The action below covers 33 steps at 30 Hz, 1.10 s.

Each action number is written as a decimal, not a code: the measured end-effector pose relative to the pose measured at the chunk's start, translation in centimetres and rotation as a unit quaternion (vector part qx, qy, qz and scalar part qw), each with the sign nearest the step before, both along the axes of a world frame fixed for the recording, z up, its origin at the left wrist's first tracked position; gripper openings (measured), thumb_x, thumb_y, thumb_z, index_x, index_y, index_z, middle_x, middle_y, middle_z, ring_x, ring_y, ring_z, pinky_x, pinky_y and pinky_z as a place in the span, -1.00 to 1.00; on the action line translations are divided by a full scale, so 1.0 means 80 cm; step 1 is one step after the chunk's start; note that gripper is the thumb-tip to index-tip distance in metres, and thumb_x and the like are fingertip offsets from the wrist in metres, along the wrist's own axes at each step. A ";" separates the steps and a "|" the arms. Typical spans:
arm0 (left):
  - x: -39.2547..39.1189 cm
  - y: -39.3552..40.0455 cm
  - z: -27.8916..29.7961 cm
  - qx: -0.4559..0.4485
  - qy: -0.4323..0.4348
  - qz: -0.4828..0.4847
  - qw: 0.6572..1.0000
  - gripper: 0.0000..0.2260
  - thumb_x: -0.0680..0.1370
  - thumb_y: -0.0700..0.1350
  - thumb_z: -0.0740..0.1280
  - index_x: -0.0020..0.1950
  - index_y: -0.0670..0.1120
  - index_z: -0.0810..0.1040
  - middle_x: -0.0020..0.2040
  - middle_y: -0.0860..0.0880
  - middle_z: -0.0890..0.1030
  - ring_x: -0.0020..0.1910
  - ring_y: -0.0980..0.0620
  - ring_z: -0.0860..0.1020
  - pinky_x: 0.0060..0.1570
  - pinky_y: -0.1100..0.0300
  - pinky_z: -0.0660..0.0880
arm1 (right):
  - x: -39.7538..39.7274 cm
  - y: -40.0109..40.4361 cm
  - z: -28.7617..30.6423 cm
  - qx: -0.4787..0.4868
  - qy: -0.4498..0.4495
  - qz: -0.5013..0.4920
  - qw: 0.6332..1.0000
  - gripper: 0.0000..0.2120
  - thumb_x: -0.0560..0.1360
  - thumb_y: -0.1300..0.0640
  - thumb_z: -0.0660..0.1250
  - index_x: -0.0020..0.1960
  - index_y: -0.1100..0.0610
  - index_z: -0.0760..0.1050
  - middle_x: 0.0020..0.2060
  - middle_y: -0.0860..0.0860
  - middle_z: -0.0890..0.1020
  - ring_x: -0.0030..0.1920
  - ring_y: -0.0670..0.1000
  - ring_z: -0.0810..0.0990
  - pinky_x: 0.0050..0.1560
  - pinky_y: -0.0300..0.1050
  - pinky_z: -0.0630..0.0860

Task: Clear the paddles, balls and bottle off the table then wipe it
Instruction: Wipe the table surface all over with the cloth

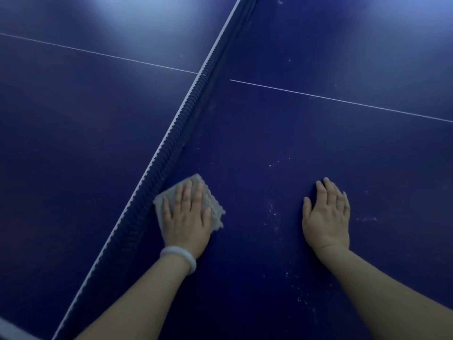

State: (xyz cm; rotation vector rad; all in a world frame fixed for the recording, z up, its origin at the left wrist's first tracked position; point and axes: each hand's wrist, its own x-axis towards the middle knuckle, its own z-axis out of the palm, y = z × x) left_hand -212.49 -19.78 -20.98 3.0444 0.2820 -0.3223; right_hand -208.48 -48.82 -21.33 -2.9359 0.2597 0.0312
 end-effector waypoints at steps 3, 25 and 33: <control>0.045 -0.043 0.002 -0.032 -0.016 0.056 0.998 -0.45 0.59 0.14 -0.28 0.55 0.04 -0.34 0.59 0.00 -0.29 0.56 0.01 -0.28 0.51 -0.19 -0.21 | 0.001 0.001 0.000 -0.011 0.002 0.001 1.000 -0.45 0.64 -0.07 -0.05 0.56 0.16 0.10 0.56 0.07 0.11 0.56 0.05 0.03 0.57 0.03 -0.14; -0.110 -0.084 0.018 0.017 -0.004 0.000 1.000 -0.44 0.60 0.10 -0.11 0.60 -0.04 0.03 0.61 -0.06 -0.03 0.58 -0.04 -0.05 0.46 -0.18 -0.04 | 0.021 0.005 0.022 0.078 0.000 0.009 0.997 -0.49 0.65 -0.02 0.08 0.48 0.28 0.23 0.49 0.21 0.24 0.51 0.19 0.12 0.56 0.13 -0.06; 0.000 -0.044 -0.002 0.007 -0.012 0.050 0.999 -0.43 0.53 0.18 -0.40 0.51 0.06 -0.45 0.55 0.02 -0.42 0.51 0.05 -0.43 0.48 -0.13 -0.34 | 0.081 0.033 0.008 0.024 0.014 -0.022 0.999 -0.35 0.64 -0.14 -0.15 0.59 0.25 -0.08 0.58 0.13 0.01 0.58 0.08 -0.06 0.57 0.08 -0.19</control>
